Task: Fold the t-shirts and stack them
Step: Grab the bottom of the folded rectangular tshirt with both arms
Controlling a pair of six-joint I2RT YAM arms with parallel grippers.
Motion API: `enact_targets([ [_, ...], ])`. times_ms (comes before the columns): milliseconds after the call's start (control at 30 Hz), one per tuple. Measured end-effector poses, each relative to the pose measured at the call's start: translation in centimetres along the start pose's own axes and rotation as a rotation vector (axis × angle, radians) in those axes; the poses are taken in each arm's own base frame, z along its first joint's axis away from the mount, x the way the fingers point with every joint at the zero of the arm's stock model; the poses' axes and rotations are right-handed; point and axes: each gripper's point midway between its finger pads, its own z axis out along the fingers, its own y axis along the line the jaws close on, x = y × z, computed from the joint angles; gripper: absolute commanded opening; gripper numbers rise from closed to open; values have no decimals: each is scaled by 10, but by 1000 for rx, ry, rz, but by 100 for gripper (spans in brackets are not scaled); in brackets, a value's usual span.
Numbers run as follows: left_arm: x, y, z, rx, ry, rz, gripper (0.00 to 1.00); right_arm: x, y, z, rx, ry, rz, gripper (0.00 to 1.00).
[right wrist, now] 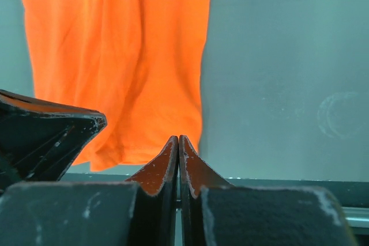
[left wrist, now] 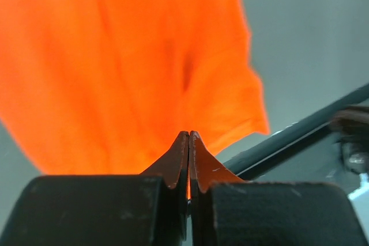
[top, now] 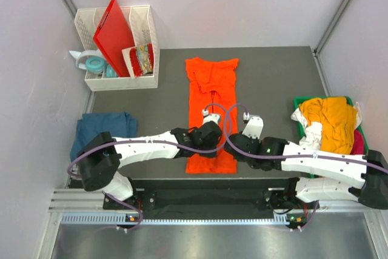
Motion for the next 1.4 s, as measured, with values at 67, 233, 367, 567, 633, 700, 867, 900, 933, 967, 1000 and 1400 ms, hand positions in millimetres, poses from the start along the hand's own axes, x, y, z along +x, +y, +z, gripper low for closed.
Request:
enact_targets([
  [67, -5, -9, 2, 28, -9, 1, 0, 3, -4, 2, 8, 4, 4, 0],
  [233, -2, -15, 8, 56, 10, 5, 0, 15, -16, 7, 36, 26, -3, 0],
  [367, 12, -14, 16, 69, 56, 11, 0, 19, -19, 8, 44, 37, -8, 0],
  [567, 39, 12, 24, 2, 115, 12, 0, 22, -19, 10, 53, 48, -17, 0],
  [633, 46, 23, 23, -34, 125, 3, 0, 23, -18, 11, 54, 50, -18, 0],
  [700, 50, 31, 21, -58, 125, -10, 0, 23, -18, 11, 52, 49, -17, 0],
  [867, 50, 48, 7, -104, 79, -47, 0, 26, -14, 14, 47, 60, -24, 0],
  [900, 50, 51, 5, -114, 74, -54, 0, 27, -14, 14, 48, 64, -27, 0],
  [933, 51, 54, 4, -121, 71, -59, 0, 28, -14, 15, 49, 67, -29, 0],
  [967, 52, 55, 5, -127, 71, -63, 0, 29, -13, 16, 51, 70, -33, 0],
  [1000, 53, 57, 5, -132, 75, -68, 0, 30, -13, 17, 52, 74, -35, 0],
  [1400, 52, 55, 9, -142, 80, -75, 0, 31, -13, 19, 56, 74, -57, 0],
])
